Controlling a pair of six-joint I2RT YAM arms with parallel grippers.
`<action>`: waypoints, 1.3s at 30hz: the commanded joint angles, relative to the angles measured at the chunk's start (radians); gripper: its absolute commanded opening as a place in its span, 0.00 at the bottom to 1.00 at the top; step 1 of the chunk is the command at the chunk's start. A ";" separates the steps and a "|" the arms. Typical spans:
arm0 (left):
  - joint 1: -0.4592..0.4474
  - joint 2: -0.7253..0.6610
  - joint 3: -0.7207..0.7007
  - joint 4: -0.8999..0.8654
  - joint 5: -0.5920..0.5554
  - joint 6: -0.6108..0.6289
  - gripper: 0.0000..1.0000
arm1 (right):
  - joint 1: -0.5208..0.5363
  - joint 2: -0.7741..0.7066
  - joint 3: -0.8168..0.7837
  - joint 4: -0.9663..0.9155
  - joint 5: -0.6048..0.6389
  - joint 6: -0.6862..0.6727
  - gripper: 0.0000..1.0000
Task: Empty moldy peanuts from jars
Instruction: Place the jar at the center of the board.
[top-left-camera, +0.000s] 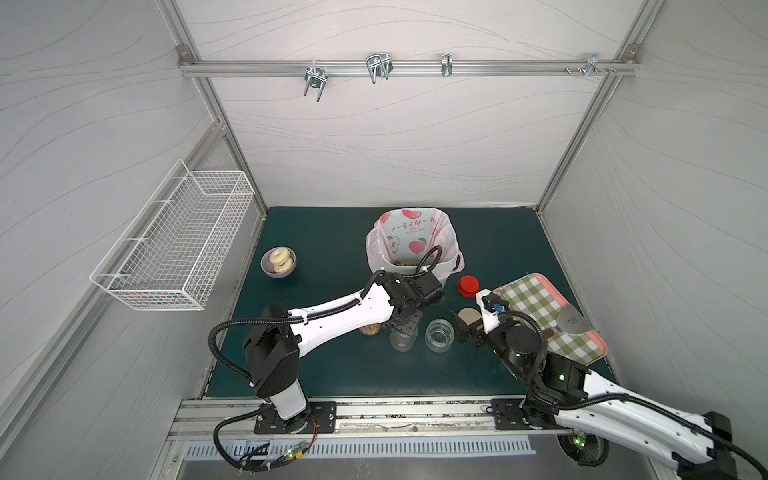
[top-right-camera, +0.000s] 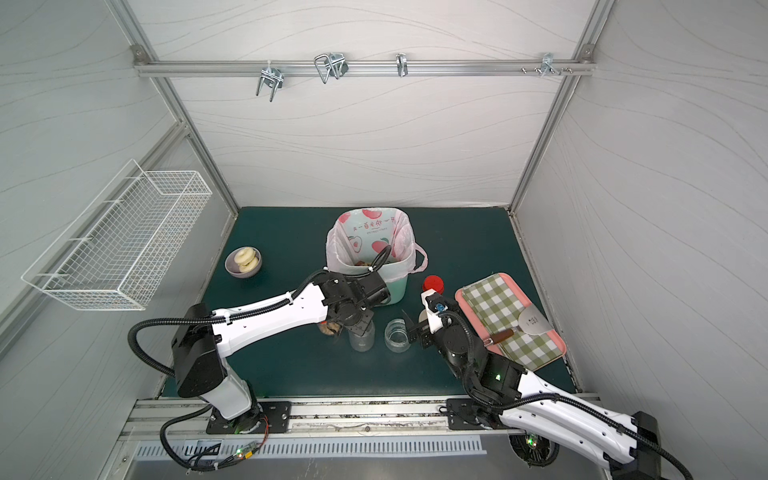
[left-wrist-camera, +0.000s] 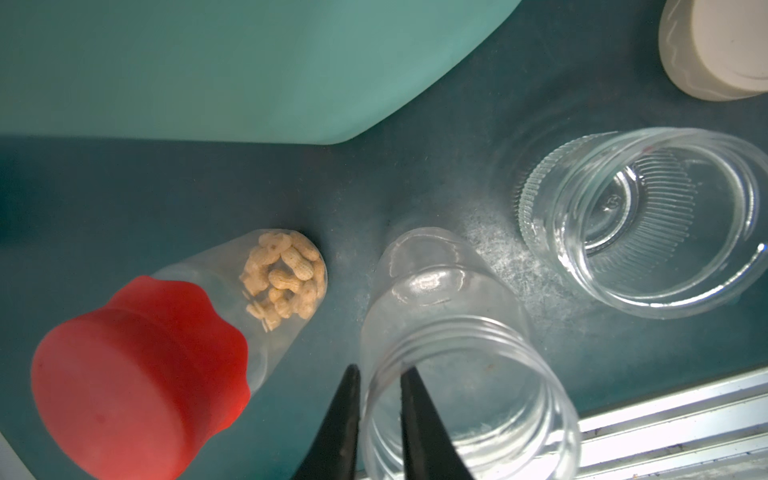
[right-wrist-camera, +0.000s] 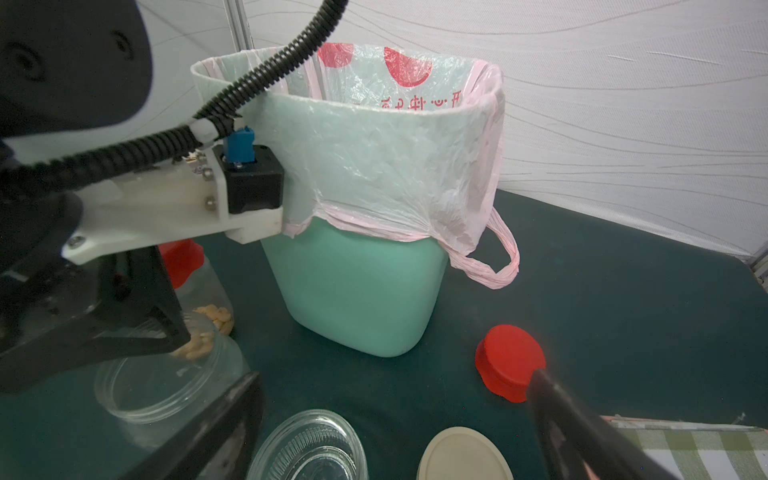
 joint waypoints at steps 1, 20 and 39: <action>0.003 -0.039 0.002 0.025 -0.017 -0.023 0.29 | -0.004 -0.013 -0.004 0.013 -0.004 0.010 0.99; 0.003 -0.242 -0.020 0.026 -0.015 -0.011 0.75 | -0.013 0.037 0.016 0.013 -0.020 0.013 0.99; 0.025 -0.879 -0.382 0.483 -0.308 0.014 0.97 | -0.089 0.072 0.042 -0.034 -0.030 0.082 0.99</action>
